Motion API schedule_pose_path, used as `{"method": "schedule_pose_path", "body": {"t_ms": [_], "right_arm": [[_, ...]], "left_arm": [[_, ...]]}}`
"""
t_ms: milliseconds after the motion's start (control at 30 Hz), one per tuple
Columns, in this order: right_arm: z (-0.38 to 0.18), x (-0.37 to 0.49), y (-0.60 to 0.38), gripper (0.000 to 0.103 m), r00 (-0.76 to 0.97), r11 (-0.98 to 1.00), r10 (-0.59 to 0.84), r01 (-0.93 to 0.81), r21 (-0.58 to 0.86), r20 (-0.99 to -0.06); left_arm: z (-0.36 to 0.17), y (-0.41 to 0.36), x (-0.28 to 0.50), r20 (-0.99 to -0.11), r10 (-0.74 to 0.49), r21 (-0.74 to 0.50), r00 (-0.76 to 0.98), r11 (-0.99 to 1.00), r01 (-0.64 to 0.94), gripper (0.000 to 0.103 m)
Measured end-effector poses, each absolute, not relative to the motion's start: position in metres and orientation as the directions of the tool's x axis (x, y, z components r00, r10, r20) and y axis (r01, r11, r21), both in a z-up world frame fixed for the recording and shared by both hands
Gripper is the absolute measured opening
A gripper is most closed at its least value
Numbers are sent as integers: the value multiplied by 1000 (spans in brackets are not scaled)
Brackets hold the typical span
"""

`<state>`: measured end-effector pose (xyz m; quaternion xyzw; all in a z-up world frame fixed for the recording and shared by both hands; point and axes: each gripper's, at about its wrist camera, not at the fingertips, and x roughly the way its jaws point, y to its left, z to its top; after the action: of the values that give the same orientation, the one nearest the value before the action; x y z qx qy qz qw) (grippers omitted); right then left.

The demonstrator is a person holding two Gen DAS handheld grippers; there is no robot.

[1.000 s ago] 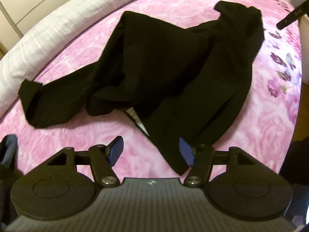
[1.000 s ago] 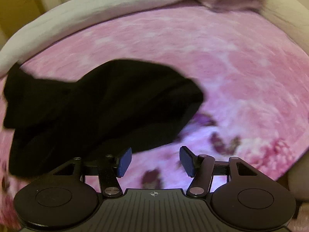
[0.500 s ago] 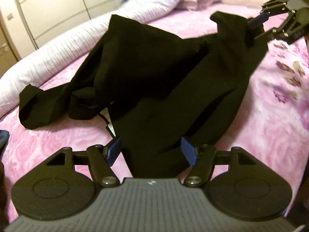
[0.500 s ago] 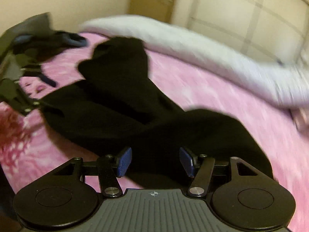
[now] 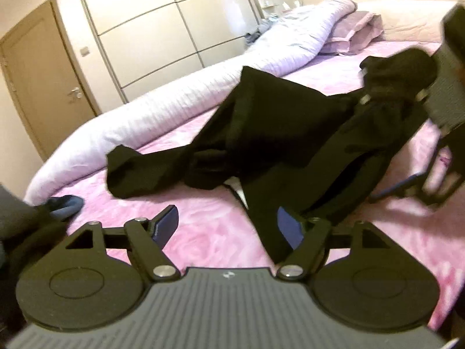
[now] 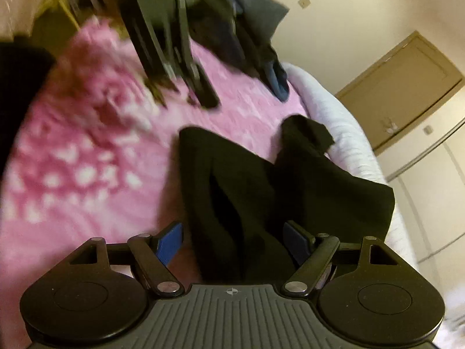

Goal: Fold clothes

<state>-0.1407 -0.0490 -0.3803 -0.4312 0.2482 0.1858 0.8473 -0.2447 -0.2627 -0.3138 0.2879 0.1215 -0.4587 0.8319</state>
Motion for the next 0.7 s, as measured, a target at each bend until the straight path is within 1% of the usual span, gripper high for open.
{"method": "schedule_pose_path", "body": {"t_ms": [33,67,100,133,167,200,300,467,533,667,700], "right_arm": [[-386,-135,-44,74,805,542,72,-528,-654,-589],[-391,-133,-42,57,804,527,53,-526,-667,-592],[-396,-131,-40,43,803,512,34,-525,-679,-595],[-392,-135,-38,20,799,507,26,-529,-681,-601],[-388,-139,-37,8,795,502,18,-532,-682,-607],[-384,-143,-35,8,791,496,10,-535,-683,-612],[-354,-185,-44,5,806,545,34,-511,-665,-591],[-329,-278,-62,3,827,593,-17,-444,-672,-562],[-324,-311,-78,0,829,629,-88,-384,-676,-552],[-314,-375,-111,0,814,685,-229,-255,-683,-534],[-312,-382,-124,0,798,718,-265,-211,-663,-541]], "left_arm": [[-310,-257,-249,-465,-687,366,558,425,828,76],[-306,-252,-252,-461,-685,361,564,436,824,78],[-302,-246,-256,-458,-680,358,572,448,819,80],[-299,-241,-258,-457,-672,358,583,461,812,80],[-295,-236,-261,-452,-669,361,590,468,807,80],[-290,-231,-266,-441,-674,368,592,465,805,81],[-279,-218,-276,-408,-693,395,595,453,799,86],[-277,-220,-286,-391,-729,414,561,405,815,86],[-279,-228,-290,-390,-747,415,538,379,827,86],[-287,-256,-305,-397,-788,424,471,298,855,86],[-290,-263,-307,-400,-795,427,456,279,860,86]]}}
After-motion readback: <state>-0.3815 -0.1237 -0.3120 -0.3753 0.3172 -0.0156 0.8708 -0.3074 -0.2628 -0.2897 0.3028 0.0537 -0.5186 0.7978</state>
